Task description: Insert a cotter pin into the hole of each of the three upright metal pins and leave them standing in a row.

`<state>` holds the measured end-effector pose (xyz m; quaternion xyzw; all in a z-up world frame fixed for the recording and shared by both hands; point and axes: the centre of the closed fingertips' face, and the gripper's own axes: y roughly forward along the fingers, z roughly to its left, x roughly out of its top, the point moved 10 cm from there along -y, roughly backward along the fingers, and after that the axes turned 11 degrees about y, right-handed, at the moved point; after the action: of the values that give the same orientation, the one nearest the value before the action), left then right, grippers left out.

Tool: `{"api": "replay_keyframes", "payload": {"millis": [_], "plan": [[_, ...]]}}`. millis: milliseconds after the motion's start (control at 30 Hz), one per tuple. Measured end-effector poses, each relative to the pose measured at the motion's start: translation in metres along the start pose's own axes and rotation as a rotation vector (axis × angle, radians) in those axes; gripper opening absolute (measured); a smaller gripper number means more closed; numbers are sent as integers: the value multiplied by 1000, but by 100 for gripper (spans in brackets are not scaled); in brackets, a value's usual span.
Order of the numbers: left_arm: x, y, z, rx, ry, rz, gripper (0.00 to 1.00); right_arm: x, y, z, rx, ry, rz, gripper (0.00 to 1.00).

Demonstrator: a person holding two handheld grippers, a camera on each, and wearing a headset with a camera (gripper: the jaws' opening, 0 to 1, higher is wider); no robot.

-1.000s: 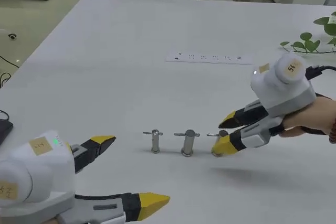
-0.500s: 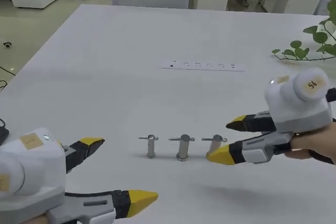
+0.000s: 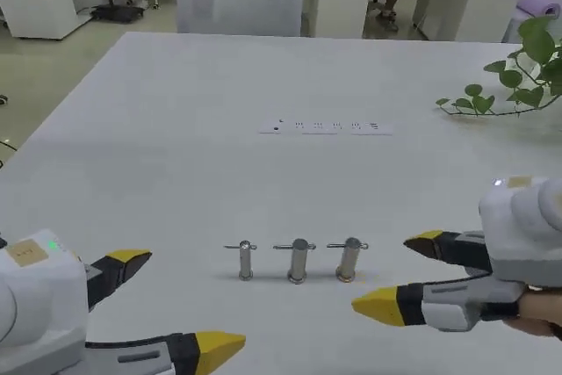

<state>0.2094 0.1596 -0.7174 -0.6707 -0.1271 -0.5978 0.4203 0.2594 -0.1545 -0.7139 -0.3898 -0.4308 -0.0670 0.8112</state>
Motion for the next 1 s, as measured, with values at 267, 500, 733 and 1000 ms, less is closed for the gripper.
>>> {"api": "replay_keyframes", "payload": {"millis": [267, 500, 733, 1000], "plan": [[0, -12, -1, 39, -1, 4, 95, -11, -10, 9, -41, 34, -66, 81], [-4, -20, -3, 69, -13, 2, 99, -21, -11, 12, -80, 60, -86, 87], [-9, -22, -2, 92, -29, 16, 99, -29, -11, 15, -73, 94, -107, 90], [-9, -22, 0, 114, -27, 27, 99, -29, -15, 16, -66, 64, -110, 96]]}}
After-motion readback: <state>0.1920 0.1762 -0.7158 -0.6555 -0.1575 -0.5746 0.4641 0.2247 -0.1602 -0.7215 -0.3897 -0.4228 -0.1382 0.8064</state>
